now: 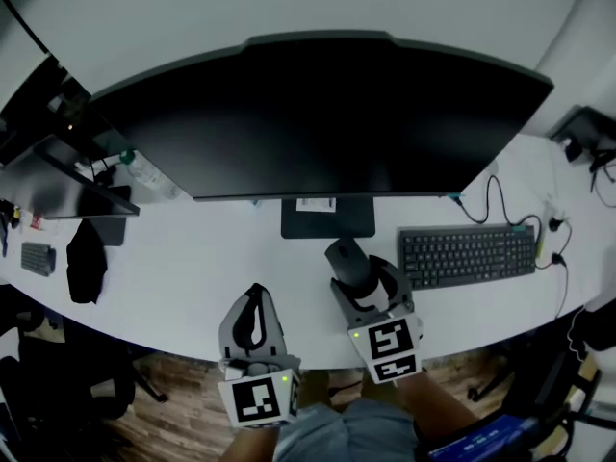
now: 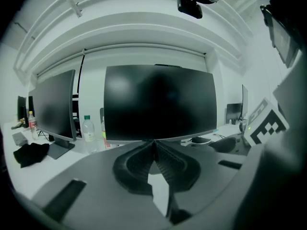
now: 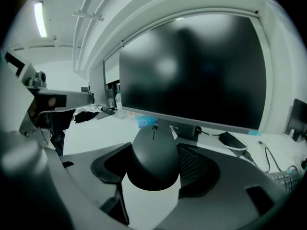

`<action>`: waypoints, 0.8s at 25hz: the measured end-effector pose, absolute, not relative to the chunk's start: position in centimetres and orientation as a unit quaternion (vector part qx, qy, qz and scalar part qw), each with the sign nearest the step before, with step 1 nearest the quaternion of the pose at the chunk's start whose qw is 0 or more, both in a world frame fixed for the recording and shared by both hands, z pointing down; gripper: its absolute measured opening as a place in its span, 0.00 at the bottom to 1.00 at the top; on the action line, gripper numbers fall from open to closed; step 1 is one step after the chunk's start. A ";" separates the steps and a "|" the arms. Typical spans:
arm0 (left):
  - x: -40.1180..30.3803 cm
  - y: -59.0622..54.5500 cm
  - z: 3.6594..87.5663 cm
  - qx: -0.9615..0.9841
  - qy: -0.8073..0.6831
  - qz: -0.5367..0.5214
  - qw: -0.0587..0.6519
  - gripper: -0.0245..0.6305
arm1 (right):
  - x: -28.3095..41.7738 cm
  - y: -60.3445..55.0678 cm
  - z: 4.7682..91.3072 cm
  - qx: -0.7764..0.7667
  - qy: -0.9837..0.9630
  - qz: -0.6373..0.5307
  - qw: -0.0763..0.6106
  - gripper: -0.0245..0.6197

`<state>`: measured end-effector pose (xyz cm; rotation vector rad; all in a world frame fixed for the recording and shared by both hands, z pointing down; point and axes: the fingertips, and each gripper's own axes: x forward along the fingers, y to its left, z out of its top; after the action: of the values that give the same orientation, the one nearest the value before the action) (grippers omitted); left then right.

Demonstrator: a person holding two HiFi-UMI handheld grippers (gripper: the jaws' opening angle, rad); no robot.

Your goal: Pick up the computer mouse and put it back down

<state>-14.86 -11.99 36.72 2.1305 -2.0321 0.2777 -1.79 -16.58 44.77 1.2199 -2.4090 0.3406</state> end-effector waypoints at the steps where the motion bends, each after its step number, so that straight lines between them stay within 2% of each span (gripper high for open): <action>1: -14.9 -11.9 36.2 0.715 -0.688 0.088 0.086 0.05 | -2.1 -16.6 43.8 0.434 -0.870 0.115 0.203 0.51; 20: -20.4 -9.2 26.3 0.652 -0.757 0.020 -0.018 0.05 | -7.7 -15.1 26.6 0.356 -0.930 -0.015 0.092 0.51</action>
<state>-20.45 -9.24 26.33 2.0741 -2.4078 0.0640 -7.66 -15.15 26.60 1.0561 -2.7628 -0.0443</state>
